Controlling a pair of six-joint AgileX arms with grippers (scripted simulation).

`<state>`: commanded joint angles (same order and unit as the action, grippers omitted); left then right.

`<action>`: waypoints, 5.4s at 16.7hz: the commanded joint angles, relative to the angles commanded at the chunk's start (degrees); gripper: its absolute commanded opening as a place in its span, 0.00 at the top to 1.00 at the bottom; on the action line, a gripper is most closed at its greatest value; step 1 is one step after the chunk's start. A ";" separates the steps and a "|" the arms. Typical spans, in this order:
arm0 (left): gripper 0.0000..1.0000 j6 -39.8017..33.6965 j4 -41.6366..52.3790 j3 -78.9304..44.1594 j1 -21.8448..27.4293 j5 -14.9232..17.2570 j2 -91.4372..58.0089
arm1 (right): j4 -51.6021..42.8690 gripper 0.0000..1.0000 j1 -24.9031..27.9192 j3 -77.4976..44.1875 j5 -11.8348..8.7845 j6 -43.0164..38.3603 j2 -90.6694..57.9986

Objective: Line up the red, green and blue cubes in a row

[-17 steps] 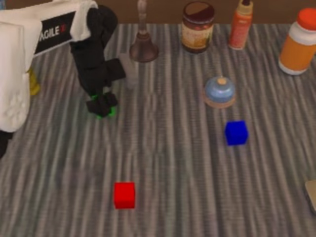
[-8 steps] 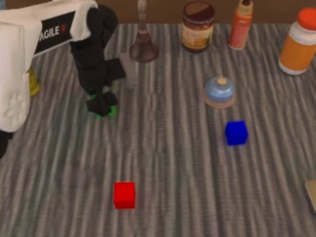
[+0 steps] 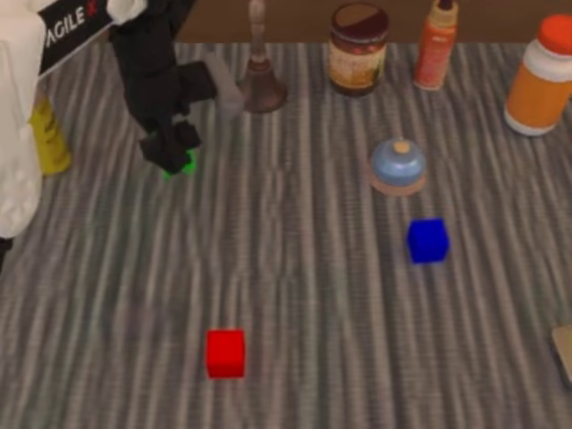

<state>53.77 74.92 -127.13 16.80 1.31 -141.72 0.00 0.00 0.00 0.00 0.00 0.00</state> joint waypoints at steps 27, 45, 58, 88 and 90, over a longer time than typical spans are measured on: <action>1.00 -11.97 -14.79 44.72 32.24 -0.48 30.06 | 0.00 0.00 0.00 0.00 0.00 0.00 0.00; 0.55 -12.32 -28.16 52.17 32.70 -0.50 24.44 | 0.00 0.00 0.00 0.00 0.00 0.00 0.00; 0.00 -12.32 -28.16 52.17 32.70 -0.50 24.44 | 0.00 0.00 0.00 0.00 0.00 0.00 0.00; 0.00 -28.41 -37.52 80.47 9.56 -1.83 76.16 | -28.02 0.00 10.09 -42.90 0.15 -7.73 -52.12; 0.00 -32.52 -43.22 89.46 4.48 -1.98 87.88 | -34.72 0.00 12.38 -52.45 0.22 -9.43 -65.89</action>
<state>21.26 31.70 -37.67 21.27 -0.67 -53.83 -34.72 12.38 -52.45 0.22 -9.43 -65.89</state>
